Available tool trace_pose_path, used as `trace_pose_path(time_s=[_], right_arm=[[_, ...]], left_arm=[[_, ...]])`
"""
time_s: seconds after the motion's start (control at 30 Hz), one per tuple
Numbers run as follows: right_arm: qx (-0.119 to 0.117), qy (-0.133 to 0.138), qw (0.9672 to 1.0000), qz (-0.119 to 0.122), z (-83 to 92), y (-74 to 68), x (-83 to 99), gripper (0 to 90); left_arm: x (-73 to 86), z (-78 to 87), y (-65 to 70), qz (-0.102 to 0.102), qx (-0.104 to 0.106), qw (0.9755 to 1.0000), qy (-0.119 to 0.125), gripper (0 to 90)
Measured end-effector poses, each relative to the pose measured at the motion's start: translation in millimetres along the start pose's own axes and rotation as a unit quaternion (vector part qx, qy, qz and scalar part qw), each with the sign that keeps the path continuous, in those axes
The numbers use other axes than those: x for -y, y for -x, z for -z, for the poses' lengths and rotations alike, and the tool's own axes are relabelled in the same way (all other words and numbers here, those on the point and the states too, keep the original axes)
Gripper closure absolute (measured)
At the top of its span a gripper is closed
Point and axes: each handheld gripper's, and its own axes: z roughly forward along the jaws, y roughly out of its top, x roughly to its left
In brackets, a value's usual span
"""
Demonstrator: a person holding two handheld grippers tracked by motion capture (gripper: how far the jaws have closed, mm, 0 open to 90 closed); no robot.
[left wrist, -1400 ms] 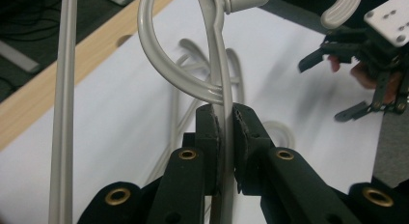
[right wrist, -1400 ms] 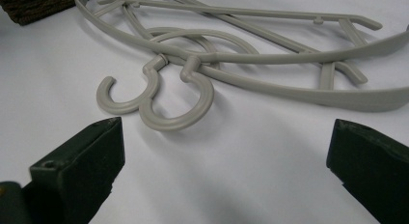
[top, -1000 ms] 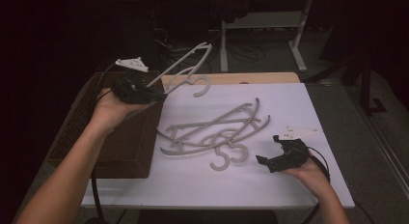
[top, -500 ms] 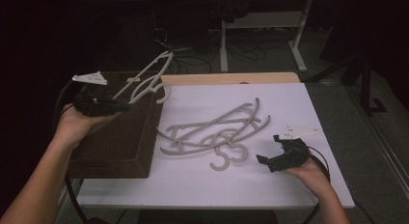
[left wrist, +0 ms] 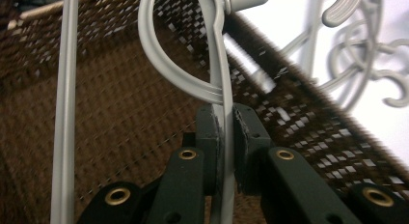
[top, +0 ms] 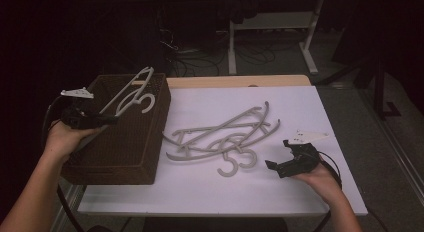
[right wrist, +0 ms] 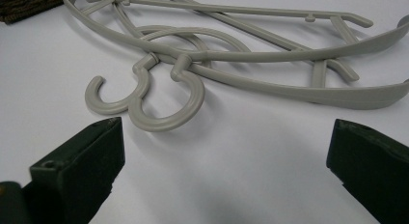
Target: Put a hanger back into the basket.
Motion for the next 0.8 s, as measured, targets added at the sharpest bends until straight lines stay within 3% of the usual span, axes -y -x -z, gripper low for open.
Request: trace_pose_path(time_s=[0.03,0.17,0.47,0.8], right_arm=[[0.000,0.000,1.0000,0.000,0.1,0.0,0.0,0.0],[0.000,0.001,1.0000,-0.001,0.5,0.2,0.1,0.0],[0.000,0.000,1.0000,0.000,0.0,0.6,0.2,0.0],[0.000,-0.002,1.0000,0.001,-1.2,0.0,0.0,0.0]], left_arm=[[3.6,-4.7,-5.7,0.010,-0.002,0.9999,-0.005,82.4],[9.7,-13.3,-11.2,0.014,-0.004,0.9998,-0.016,82.3],[16.2,-9.9,-6.8,0.000,0.013,0.9997,-0.022,82.3],[27.3,-14.0,-6.1,0.006,0.034,0.9984,-0.044,82.3]])
